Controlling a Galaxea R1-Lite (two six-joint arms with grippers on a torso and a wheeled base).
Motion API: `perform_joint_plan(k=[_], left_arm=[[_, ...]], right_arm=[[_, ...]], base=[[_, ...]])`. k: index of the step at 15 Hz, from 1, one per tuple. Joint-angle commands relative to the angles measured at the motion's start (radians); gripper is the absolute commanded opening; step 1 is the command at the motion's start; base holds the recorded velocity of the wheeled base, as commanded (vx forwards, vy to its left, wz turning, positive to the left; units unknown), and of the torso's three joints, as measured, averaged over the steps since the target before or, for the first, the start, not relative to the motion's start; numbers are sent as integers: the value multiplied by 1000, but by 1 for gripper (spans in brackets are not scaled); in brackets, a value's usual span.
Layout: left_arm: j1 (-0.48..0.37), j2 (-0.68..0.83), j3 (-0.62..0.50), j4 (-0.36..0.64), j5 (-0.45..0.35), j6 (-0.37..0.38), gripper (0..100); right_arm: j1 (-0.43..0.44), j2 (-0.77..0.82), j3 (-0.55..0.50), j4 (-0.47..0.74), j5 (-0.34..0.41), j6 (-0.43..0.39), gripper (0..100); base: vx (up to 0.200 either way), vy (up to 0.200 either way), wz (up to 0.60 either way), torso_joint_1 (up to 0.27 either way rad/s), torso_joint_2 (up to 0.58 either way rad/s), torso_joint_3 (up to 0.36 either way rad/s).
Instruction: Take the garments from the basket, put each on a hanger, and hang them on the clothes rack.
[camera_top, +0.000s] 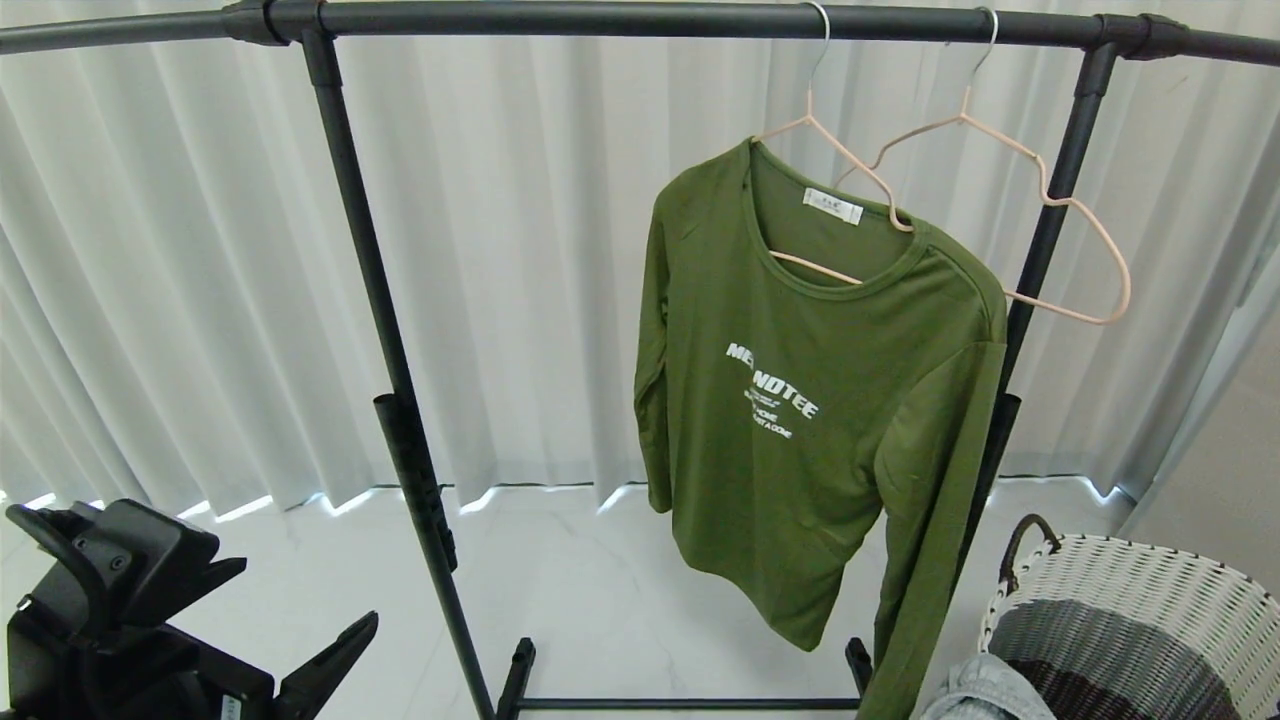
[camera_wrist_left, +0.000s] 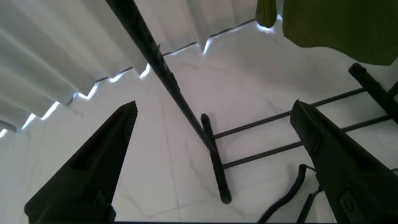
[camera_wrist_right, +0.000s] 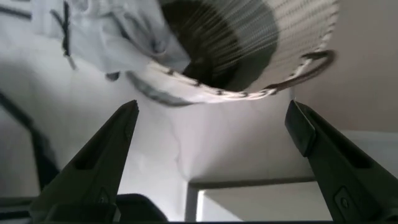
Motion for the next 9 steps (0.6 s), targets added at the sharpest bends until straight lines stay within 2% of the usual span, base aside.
perform_joint_plan(k=[1, 3, 6, 8, 9], left_arm=[[-17, 5, -10, -1, 0, 2, 100], [-21, 5, -26, -1, 0, 4, 100], [-35, 3, -29, -1, 0, 33, 100], [-51, 2, -26, -1, 2, 79, 100], [-57, -3, -23, -1, 3, 108, 100]], right_arm=[[-1, 178, -29, -11, 30, 17, 100], [6, 333, -28, -100, 44, 69, 100], [45, 632, -11, -340, 71, 192, 100], [99, 773, -5, -495, 160, 257, 100], [111, 816, -6, -540, 186, 265, 100]], base=[[0, 0, 0, 0, 0, 0], [0, 0, 0, 0, 0, 0], [0, 0, 0, 0, 0, 0], [0, 0, 0, 0, 0, 0], [0, 0, 0, 0, 0, 0]])
